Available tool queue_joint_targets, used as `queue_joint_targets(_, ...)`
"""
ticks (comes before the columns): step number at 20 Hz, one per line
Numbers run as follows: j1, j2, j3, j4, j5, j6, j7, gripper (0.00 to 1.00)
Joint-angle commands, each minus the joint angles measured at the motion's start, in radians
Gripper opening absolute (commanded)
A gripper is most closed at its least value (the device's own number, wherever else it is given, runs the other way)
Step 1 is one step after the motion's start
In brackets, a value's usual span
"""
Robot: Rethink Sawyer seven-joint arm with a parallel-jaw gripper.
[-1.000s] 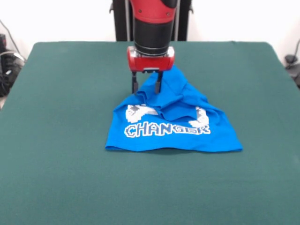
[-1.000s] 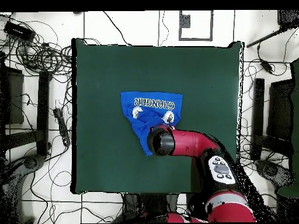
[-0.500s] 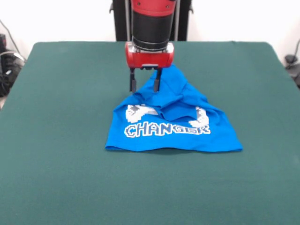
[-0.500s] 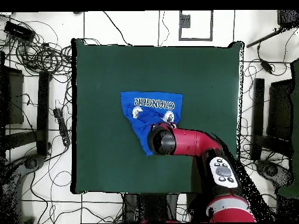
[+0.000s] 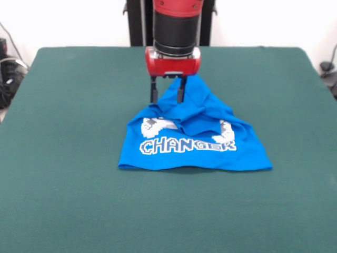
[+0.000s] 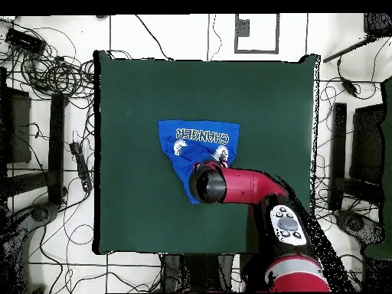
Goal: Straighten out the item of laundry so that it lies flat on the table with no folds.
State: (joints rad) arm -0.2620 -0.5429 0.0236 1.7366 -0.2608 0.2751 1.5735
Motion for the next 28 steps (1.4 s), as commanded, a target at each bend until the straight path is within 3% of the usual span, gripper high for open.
queue_joint_targets(1, 0.043, 0.071, 0.077, -0.035, 0.04, -0.036, 0.166, 1.0)
queue_joint_targets(28, 0.009, 0.072, 0.078, -0.025, 0.01, -0.043, 0.132, 1.0)
